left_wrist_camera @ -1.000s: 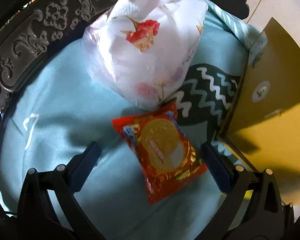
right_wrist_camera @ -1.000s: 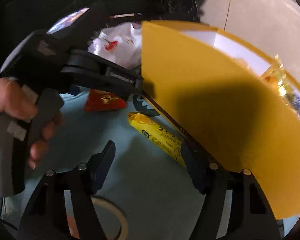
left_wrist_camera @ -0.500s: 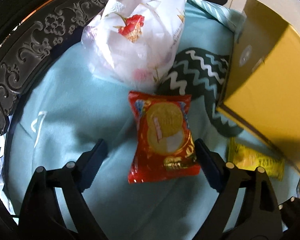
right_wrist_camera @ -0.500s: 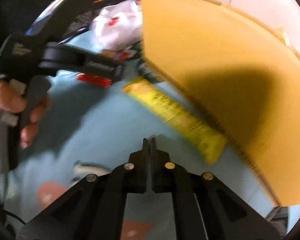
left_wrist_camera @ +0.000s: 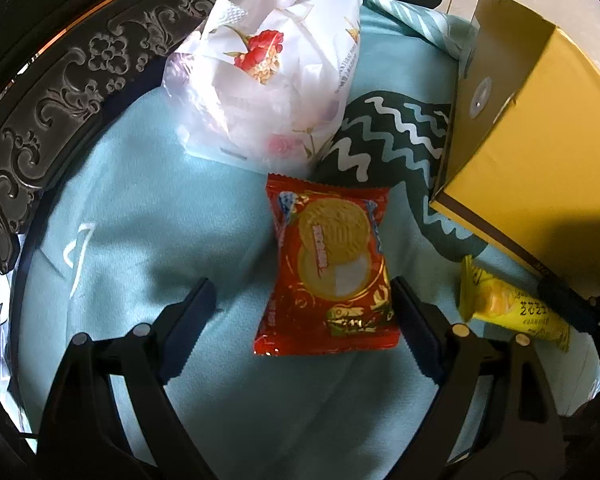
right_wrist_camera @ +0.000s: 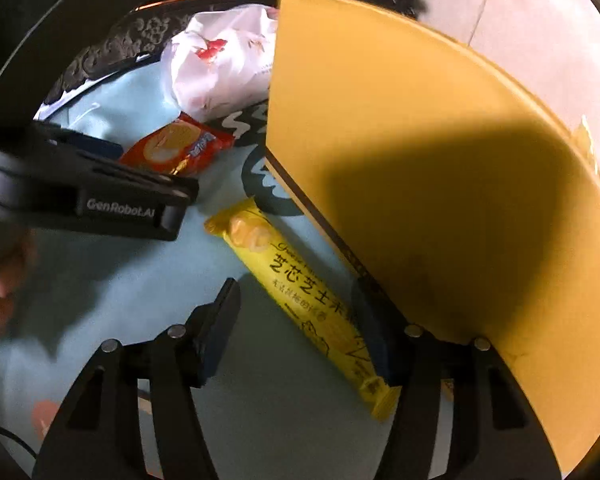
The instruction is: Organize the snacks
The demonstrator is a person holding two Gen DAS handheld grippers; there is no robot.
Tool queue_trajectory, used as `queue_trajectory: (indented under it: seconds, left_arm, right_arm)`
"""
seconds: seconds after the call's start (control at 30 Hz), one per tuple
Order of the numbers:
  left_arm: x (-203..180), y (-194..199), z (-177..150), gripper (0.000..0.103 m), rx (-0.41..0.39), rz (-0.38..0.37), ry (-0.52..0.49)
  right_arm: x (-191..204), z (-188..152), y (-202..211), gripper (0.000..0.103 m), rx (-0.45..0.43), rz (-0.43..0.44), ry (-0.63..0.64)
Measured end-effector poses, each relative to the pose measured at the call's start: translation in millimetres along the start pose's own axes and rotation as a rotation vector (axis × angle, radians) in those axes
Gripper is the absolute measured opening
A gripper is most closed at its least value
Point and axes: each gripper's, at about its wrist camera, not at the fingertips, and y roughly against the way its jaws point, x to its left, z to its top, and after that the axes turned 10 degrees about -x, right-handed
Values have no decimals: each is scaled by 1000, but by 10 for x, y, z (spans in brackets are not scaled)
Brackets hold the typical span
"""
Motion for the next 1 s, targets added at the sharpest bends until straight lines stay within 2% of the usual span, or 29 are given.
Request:
queue_trajectory:
  seconds: [0.07,0.1,0.17,0.23,0.27,0.37,0.4,0.53,0.57,0.67,0.73,0.77,0.8,0.87,1.0]
  left_arm:
    - [0,7,-12,89,-2,-3,-6]
    - [4,14,-17,89,-3,-7,-10]
    - [16,48,-38,85,-6,-16,-18]
    - [28,121,-87,76,-10,-27,-31]
    - [31,155,-106,67,-13,-32,-37]
    - [43,230,-168,56,-23,-49,-62]
    - [58,255,-184,40,-30,-50,-64]
    - [136,364,-248,22,-42,-57,-87]
    - [154,385,-254,14,-42,-55,-85]
    - [269,401,-271,15,1,-88,-46]
    - [315,434,-275,28,3,-102,-34]
    - [324,464,-271,58,-1,-110,-30]
    - [323,529,-259,75,-19,-112,-36]
    - [295,710,-198,75,-99,-111,-68]
    - [207,893,-51,80,-165,-100,-160]
  right_arm:
    - [-11,-20,-1,27,16,40,-10]
    - [14,-35,10,19,23,42,-1]
    - [128,-95,70,19,52,21,14]
    - [210,-156,110,19,61,34,20]
    - [239,-184,126,19,62,35,20]
    - [287,-247,165,19,49,8,-28]
    - [281,-253,174,19,41,6,-49]
    - [353,-299,367,19,-3,31,-159]
    - [353,-304,398,19,-10,36,-171]
    - [398,-359,673,19,-42,33,-191]
    - [352,-463,860,19,-64,36,-218]
    - [325,-521,980,19,-75,39,-237]
    - [298,-546,1032,19,-88,43,-256]
    - [193,-668,1196,19,-125,66,-323]
    - [87,-791,1225,19,-165,119,-409]
